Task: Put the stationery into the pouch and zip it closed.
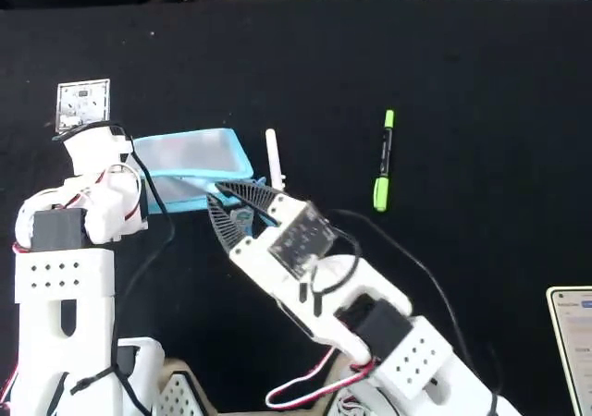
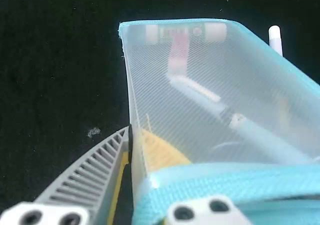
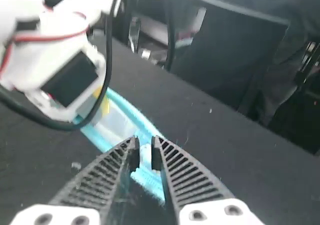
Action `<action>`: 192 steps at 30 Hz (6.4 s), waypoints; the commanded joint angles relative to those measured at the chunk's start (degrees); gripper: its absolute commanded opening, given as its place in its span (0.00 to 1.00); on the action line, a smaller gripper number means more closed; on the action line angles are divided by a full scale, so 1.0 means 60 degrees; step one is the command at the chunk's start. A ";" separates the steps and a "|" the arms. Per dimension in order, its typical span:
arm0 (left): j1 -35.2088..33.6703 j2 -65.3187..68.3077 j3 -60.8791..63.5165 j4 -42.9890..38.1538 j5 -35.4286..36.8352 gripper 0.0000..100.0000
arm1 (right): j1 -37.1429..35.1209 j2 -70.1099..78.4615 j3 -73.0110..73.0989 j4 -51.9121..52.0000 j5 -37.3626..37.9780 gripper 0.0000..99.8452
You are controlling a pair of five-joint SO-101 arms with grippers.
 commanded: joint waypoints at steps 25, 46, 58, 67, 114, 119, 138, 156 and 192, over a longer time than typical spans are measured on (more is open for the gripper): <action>-0.0154 0.0059 0.0242 0.0015 0.0147 0.03 | 0.0630 0.1018 -0.0256 -0.0601 -0.0864 0.05; -0.0139 0.0059 0.0242 0.0015 0.0147 0.03 | 0.2549 0.0125 -0.3729 0.4806 -0.0923 0.05; -0.0154 0.0059 0.0256 0.0015 0.0147 0.03 | 0.6403 0.3626 -0.4535 0.5231 -0.0908 0.05; -0.0154 0.0059 0.0256 0.0015 0.0147 0.03 | 0.7941 0.7070 -0.5941 0.5040 -0.0908 0.14; -0.0154 0.0059 0.0256 0.0015 0.0147 0.03 | 0.8557 2.5399 -2.8168 1.1502 -0.1846 0.13; -0.0154 0.0059 0.0256 0.0015 0.0147 0.03 | 0.8527 2.5853 -2.8154 1.1282 -0.1846 0.12; -0.0154 0.0059 0.0256 0.0015 0.0147 0.03 | 0.8527 2.4740 -2.8198 1.2908 -0.1832 0.01; -0.0110 0.0059 0.0256 0.0015 0.0147 0.03 | 0.8147 2.3143 -2.5077 1.3685 -0.0396 0.01; -0.0154 0.0059 0.0256 0.0015 0.0147 0.03 | 0.6227 1.2564 -0.7949 0.6081 0.4542 0.01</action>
